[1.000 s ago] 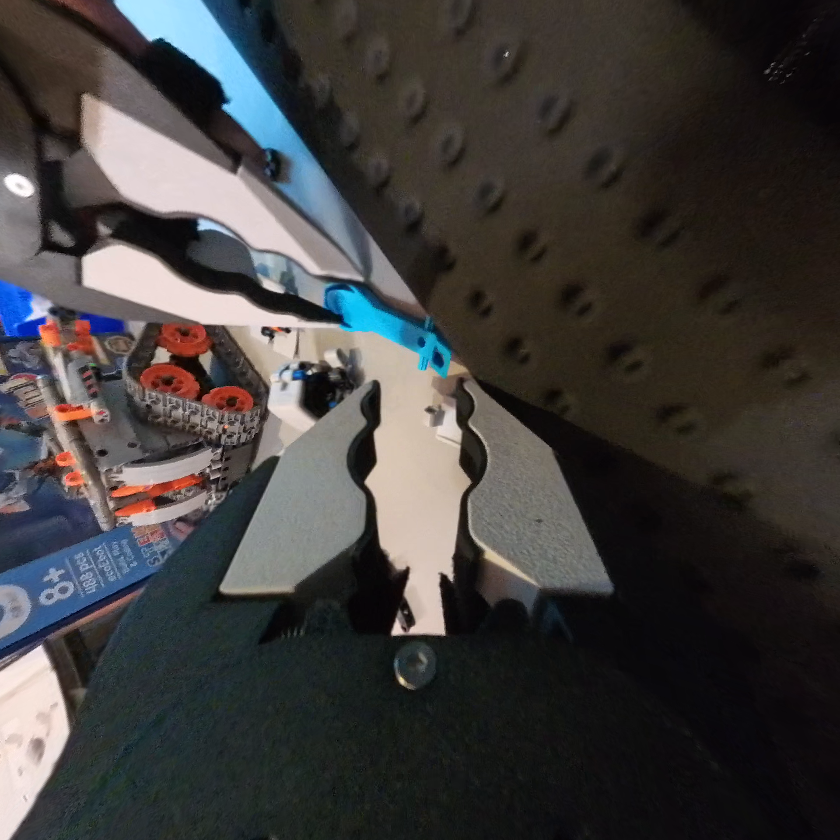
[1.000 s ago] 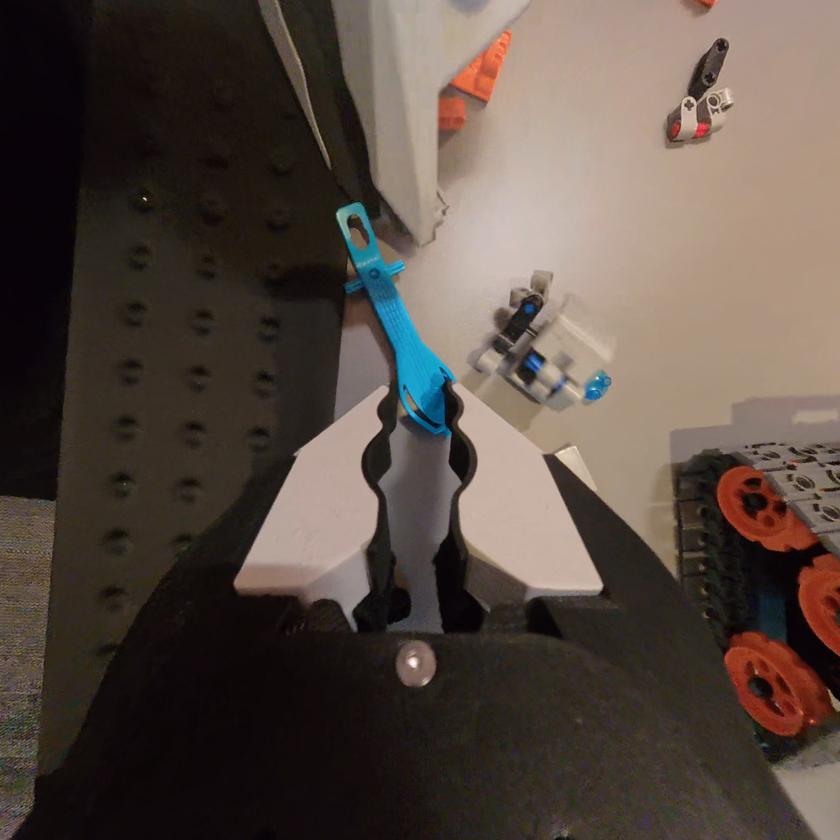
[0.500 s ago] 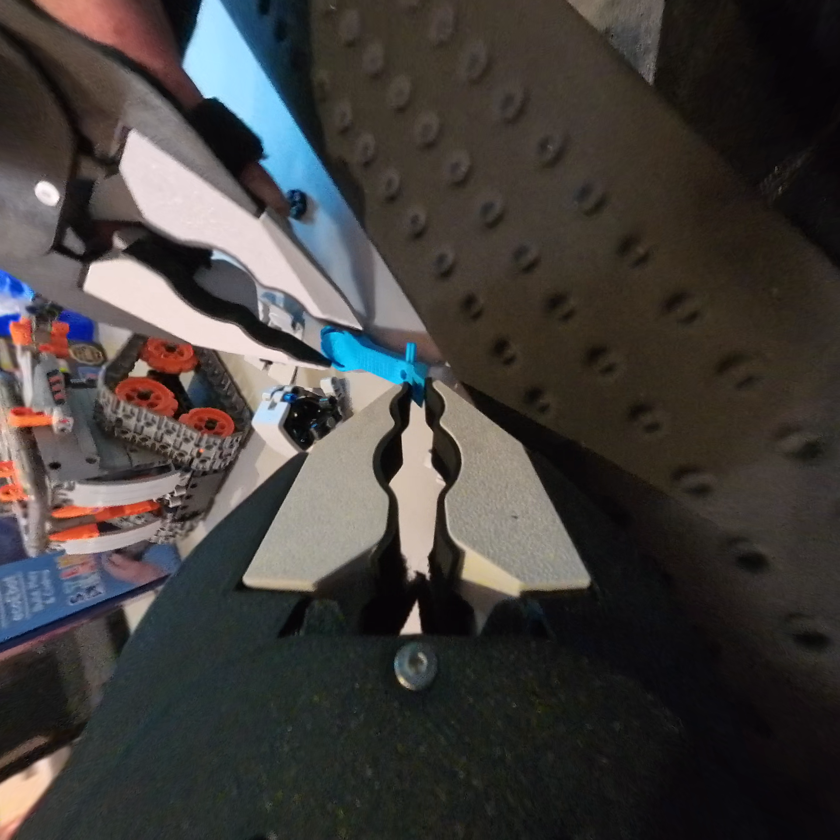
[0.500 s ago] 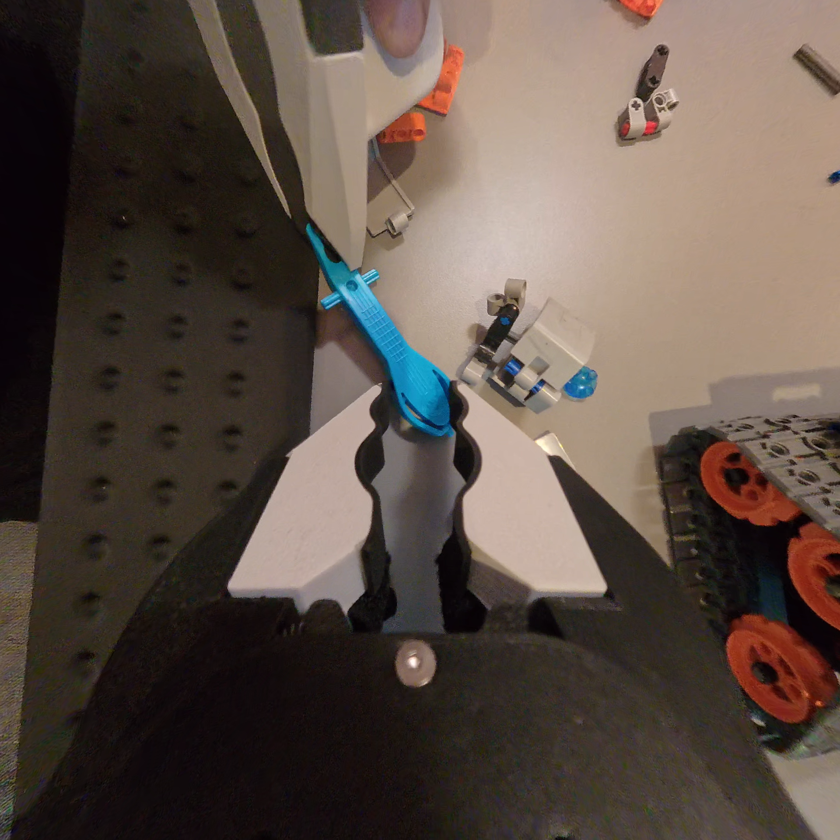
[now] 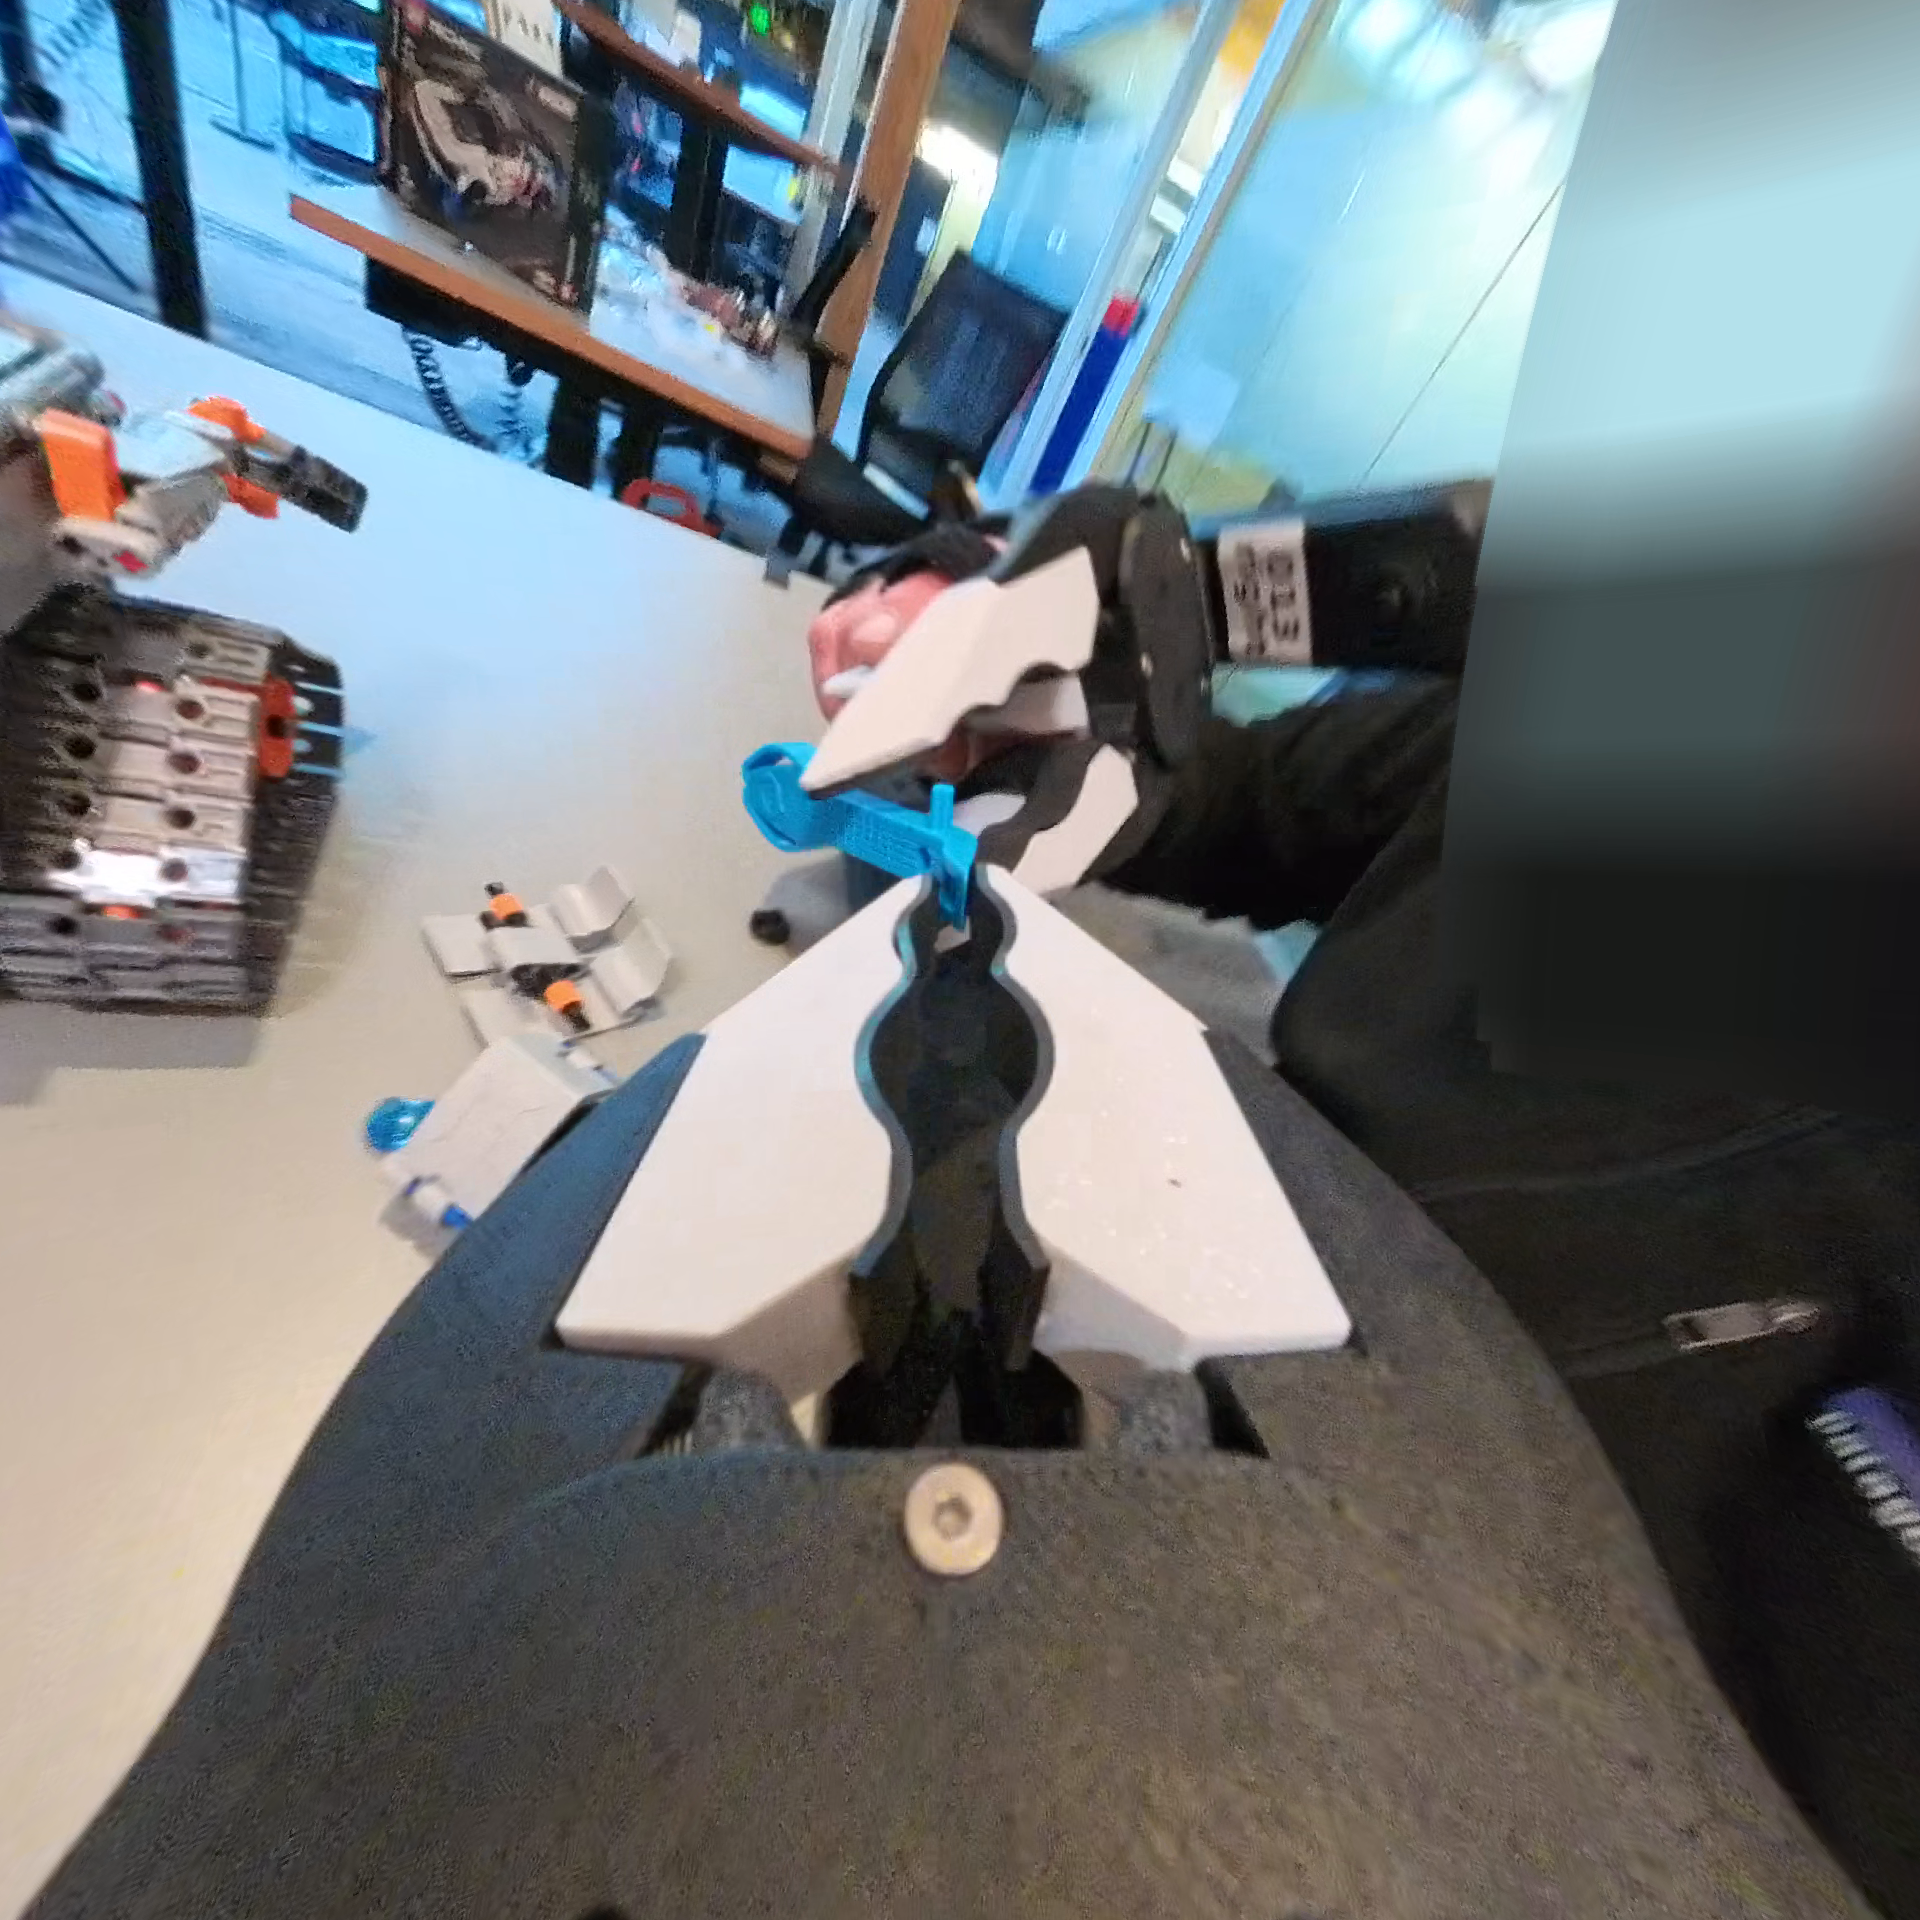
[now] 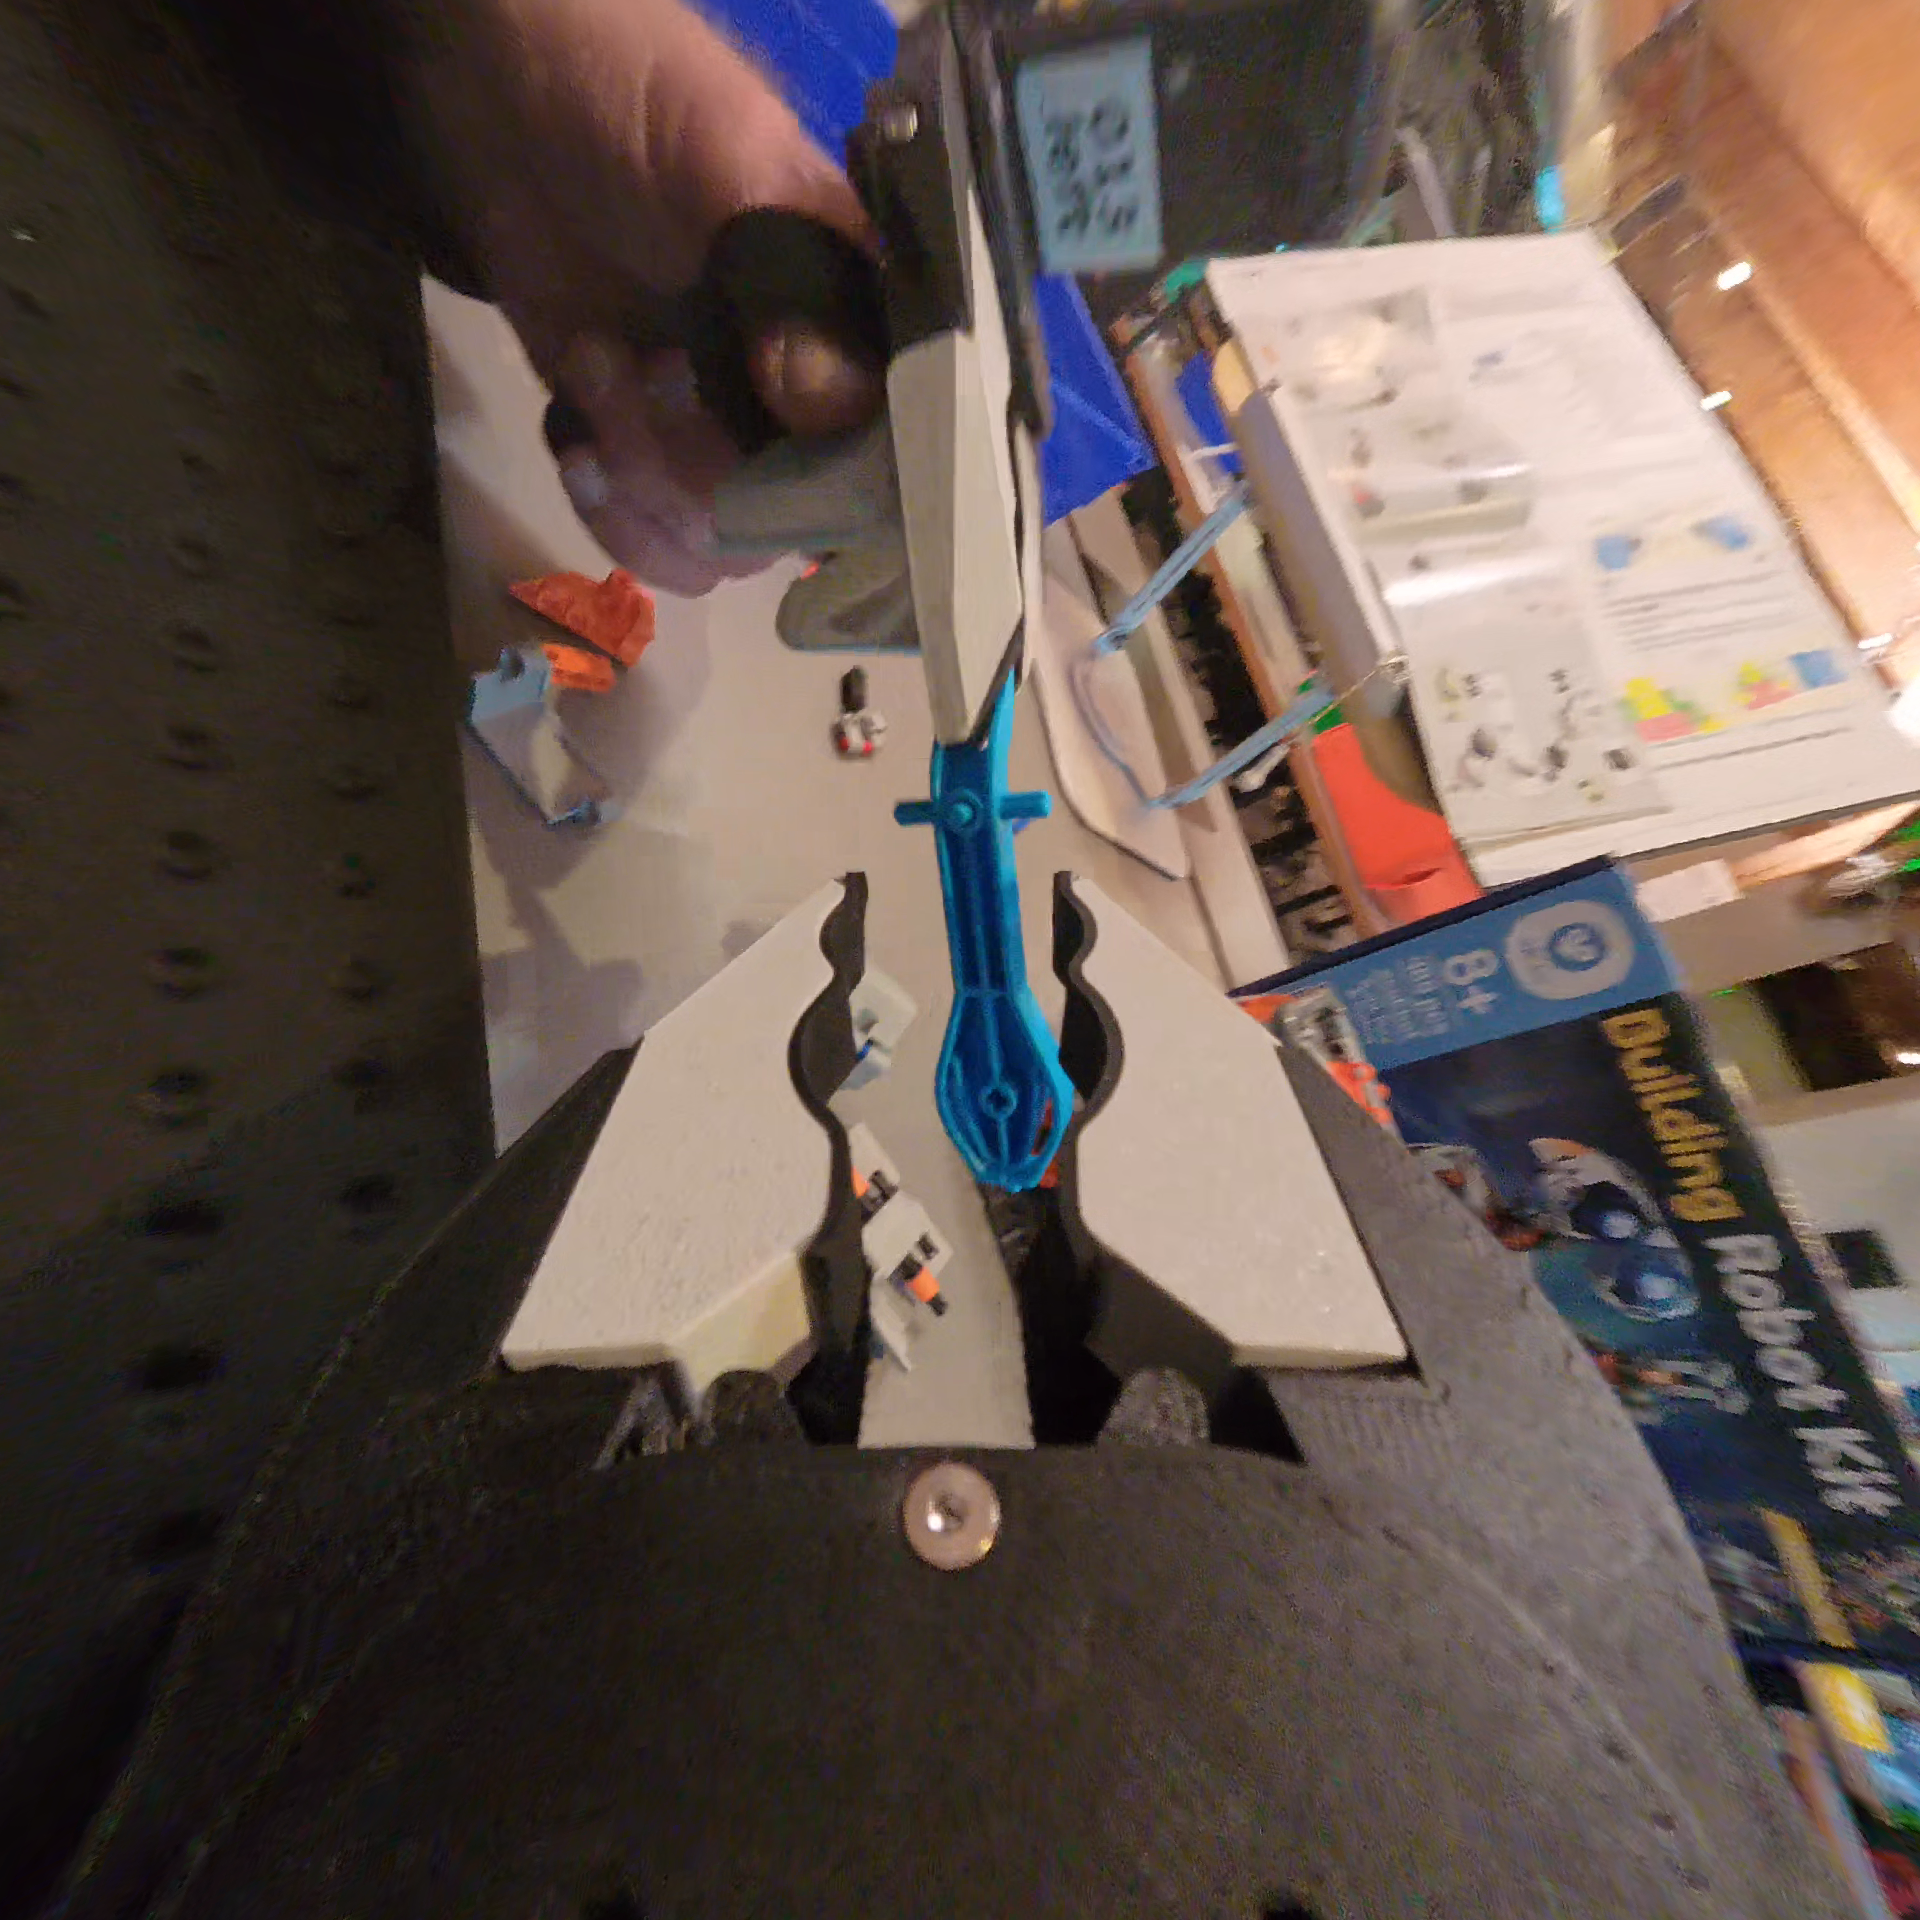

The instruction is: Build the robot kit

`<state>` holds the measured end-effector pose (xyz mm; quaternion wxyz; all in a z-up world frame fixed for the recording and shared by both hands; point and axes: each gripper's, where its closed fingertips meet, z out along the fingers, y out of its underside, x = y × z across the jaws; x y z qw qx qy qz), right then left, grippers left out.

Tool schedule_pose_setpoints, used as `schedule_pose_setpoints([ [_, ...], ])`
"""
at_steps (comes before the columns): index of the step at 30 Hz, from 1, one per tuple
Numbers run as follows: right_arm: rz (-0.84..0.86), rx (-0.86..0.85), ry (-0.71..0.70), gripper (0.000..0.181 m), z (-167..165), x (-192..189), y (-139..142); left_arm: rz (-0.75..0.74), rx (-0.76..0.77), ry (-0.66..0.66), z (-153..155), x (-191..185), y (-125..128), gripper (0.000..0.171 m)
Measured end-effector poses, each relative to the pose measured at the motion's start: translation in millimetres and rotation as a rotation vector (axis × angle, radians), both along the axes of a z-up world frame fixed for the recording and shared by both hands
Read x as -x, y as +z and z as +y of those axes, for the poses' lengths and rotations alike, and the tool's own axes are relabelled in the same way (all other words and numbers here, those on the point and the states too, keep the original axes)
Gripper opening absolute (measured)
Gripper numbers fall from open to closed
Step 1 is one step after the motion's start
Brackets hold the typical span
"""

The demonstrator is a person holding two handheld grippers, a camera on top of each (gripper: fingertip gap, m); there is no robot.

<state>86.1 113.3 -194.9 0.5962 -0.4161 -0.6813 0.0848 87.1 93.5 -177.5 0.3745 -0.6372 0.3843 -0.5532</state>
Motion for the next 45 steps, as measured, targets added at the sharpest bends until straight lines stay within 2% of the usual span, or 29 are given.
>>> schedule_pose_setpoints([
  [3,0.028,-0.17,-0.079,0.032,3.1,-0.1,13.4,-0.113,0.125,-0.005,3.4,0.2,8.9,0.002],
  [6,0.057,-0.271,-0.096,0.009,0.4,-1.0,24.0,-0.188,0.191,-0.034,2.0,-0.9,17.6,0.002],
  [9,0.056,-0.24,-0.097,0.009,-0.4,-2.6,28.3,-0.236,0.234,-0.066,0.8,-2.4,21.5,0.003],
  [12,0.046,-0.116,-0.07,0.009,0.4,-4.2,27.0,-0.244,0.164,-0.029,4.1,-1.7,24.9,0.006],
  [15,0.037,0.08,-0.045,0.009,5.6,-7.7,22.8,-0.153,-0.012,0.054,8.9,0.9,25.5,0.034],
  [17,0.04,0.307,0.007,0.009,4.8,-9.3,19.1,0.013,-0.3,0.141,12.3,3.5,21.6,0.042],
  [19,0.031,0.554,0.103,0.009,-2.4,-10.4,16.4,0.105,-0.533,0.142,4.5,1.5,27.6,0.034],
  [20,0.037,0.644,0.152,0.009,-6.2,-10.9,18.4,0.253,-0.705,0.171,9.0,0.3,17.7,0.033],
  [21,0.033,0.718,0.181,0.009,-7.7,-11.5,19.1,0.394,-0.889,0.206,15.7,0.6,9.4,0.033],
  [23,-0.011,0.812,0.191,0.009,-6.4,-12.4,14.4,0.5,-1.161,0.213,11.8,-4.2,9.5,0.03],
  [25,-0.082,0.86,0.209,0.009,-10.1,-13.6,6.6,0.521,-1.291,0.236,9.3,-7.4,17.2,0.017],
  [26,-0.106,0.882,0.207,0.009,-10.7,-13.7,3.5,0.559,-1.317,0.208,9.8,-8.9,12.3,0.014],
  [29,-0.121,0.942,0.219,0.009,-8.4,-14.8,0.5,0.621,-1.365,0.161,9.8,-12.1,1.1,0.002],
  [31,-0.091,0.992,0.25,0.01,-7.7,-15.3,4.3,0.632,-1.385,0.174,13.2,-11.1,2.0,0.006],
  [33,-0.077,1.016,0.252,0.009,-4.9,-16.4,5.4,0.623,-1.358,0.185,16.8,-9.1,3.7,0.019],
  [36,-0.092,1.041,0.274,0.01,-9.1,-14.8,4.4,0.628,-1.371,0.168,15.5,-12.4,2.0,0.015],
  [38,-0.097,1.05,0.289,0.009,-12.0,-12.8,4.5,0.622,-1.4,0.169,13.4,-15.8,2.3,0.005],
  [41,-0.023,1.047,0.301,0.01,-6.9,-12.6,15.6,0.6,-1.368,0.224,18.6,-13.6,10.0,0.003],
  [42,0.023,1.035,0.302,0.013,-3.3,-12.2,22.3,0.581,-1.336,0.258,21.4,-12.3,14.9,0.003],
  [43,0.065,0.991,0.292,0.023,0.7,-12.2,27.7,0.577,-1.282,0.288,25.9,-10.3,17.7,0.003],
  [45,0.114,0.81,0.231,0.036,8.2,-14.2,32.5,0.508,-1.178,0.34,31.3,-7.7,27.6,0.003],
])
